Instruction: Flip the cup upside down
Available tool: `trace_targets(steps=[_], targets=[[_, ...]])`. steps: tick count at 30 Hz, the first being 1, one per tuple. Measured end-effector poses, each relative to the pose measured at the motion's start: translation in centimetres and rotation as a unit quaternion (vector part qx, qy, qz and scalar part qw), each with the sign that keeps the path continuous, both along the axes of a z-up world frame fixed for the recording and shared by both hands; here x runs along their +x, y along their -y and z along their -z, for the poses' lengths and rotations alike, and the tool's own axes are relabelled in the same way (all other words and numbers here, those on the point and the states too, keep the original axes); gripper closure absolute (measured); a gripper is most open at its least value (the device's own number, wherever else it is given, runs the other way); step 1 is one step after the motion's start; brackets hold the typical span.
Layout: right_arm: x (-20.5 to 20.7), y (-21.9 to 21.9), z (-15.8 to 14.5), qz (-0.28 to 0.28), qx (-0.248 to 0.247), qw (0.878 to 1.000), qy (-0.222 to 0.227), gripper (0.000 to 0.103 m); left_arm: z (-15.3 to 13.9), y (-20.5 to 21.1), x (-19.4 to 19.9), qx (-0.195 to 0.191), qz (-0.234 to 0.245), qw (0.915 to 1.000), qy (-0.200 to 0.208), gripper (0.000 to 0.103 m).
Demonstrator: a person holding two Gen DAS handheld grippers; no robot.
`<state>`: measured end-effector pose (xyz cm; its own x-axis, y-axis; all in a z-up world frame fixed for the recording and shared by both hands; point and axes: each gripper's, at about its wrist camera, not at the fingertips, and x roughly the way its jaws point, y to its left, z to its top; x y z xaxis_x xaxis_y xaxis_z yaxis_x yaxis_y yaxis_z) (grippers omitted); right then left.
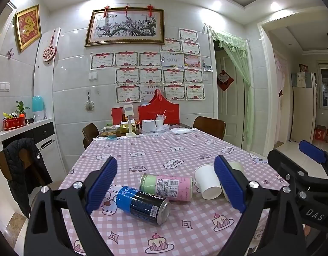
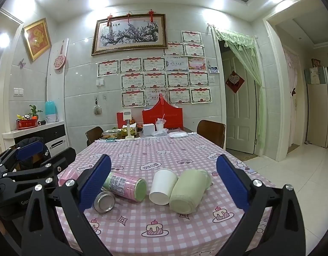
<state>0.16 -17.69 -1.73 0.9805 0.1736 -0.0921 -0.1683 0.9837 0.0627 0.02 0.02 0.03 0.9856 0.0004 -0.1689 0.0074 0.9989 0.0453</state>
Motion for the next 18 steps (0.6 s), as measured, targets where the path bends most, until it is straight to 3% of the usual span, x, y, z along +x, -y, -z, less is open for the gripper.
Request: trace_targets(steps=[18], targets=[[0.03,0.05,-0.05,0.001,-0.001,1.000,-0.002,0.008,-0.01,-0.03,0.03,0.000,0.000,1.0000,-0.001,0.012]])
